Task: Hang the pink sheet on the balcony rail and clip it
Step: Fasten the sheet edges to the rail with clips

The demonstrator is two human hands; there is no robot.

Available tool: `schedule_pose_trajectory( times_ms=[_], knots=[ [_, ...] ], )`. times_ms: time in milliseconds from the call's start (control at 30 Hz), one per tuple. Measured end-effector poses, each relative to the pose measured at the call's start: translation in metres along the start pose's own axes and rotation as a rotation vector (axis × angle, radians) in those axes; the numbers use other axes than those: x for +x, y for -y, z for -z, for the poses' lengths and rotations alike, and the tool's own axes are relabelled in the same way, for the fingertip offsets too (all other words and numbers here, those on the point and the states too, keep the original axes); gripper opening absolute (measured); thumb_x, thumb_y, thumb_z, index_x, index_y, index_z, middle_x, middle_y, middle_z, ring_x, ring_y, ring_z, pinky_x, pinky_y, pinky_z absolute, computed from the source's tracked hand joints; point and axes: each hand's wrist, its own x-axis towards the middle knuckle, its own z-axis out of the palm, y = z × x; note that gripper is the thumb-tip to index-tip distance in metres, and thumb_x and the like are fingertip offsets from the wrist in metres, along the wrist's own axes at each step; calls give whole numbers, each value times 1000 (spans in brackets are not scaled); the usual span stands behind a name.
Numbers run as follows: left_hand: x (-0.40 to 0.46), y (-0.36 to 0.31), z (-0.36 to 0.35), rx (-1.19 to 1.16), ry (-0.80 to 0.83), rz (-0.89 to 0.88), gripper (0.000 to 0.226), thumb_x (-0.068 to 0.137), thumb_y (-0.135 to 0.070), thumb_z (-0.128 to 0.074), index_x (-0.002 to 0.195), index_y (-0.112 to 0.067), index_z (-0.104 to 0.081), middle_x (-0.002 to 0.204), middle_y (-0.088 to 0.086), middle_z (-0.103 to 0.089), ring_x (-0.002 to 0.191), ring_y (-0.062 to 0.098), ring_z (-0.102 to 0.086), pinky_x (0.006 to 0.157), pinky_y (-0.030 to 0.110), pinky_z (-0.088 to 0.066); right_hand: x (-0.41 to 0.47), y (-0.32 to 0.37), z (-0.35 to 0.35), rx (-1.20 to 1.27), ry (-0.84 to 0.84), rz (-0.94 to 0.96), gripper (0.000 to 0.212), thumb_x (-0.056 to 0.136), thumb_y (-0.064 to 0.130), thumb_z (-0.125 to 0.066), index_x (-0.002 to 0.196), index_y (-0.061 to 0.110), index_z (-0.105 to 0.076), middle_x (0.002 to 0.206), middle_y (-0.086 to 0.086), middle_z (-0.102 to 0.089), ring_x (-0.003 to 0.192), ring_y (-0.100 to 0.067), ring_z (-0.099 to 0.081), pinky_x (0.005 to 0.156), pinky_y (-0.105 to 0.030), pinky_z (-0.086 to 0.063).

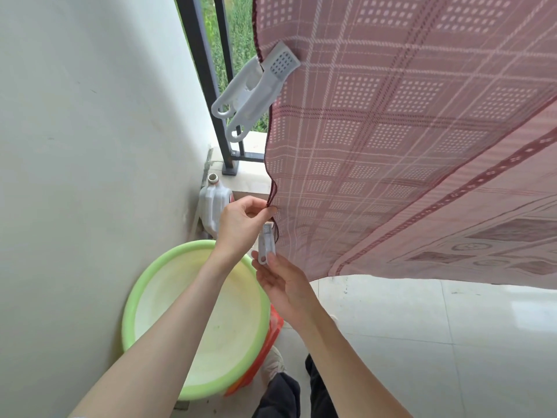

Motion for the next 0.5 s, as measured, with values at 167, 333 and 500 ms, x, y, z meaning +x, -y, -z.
schedule_pose_trajectory(
  times_ms=[167, 333, 500],
  knots=[
    [0, -4, 2, 55, -59, 77, 16, 76, -23, -74, 65, -28, -63, 65, -11, -65, 62, -2, -59, 73, 24, -48, -1, -7, -4, 143, -24, 17, 16, 91, 6, -51, 86, 5, -67, 88, -11, -70, 84, -17, -65, 62, -16, -51],
    [-6, -9, -3, 86, -142, 115, 9, 75, -24, -73, 69, -22, -67, 63, -11, -63, 61, 2, -56, 62, 16, -44, 2, -13, -6, 219, -47, -3, 15, 87, 8, -55, 82, 3, -68, 81, -11, -73, 71, -14, -69, 54, -15, -50],
    [-11, -10, -5, 125, -194, 127, 7, 77, -24, -71, 76, -17, -70, 60, -13, -60, 56, -1, -52, 52, 7, -39, 6, -11, -5, 238, -41, 21, 29, 88, 9, -54, 69, 7, -75, 77, -8, -73, 71, -14, -69, 54, -14, -50]
  ],
)
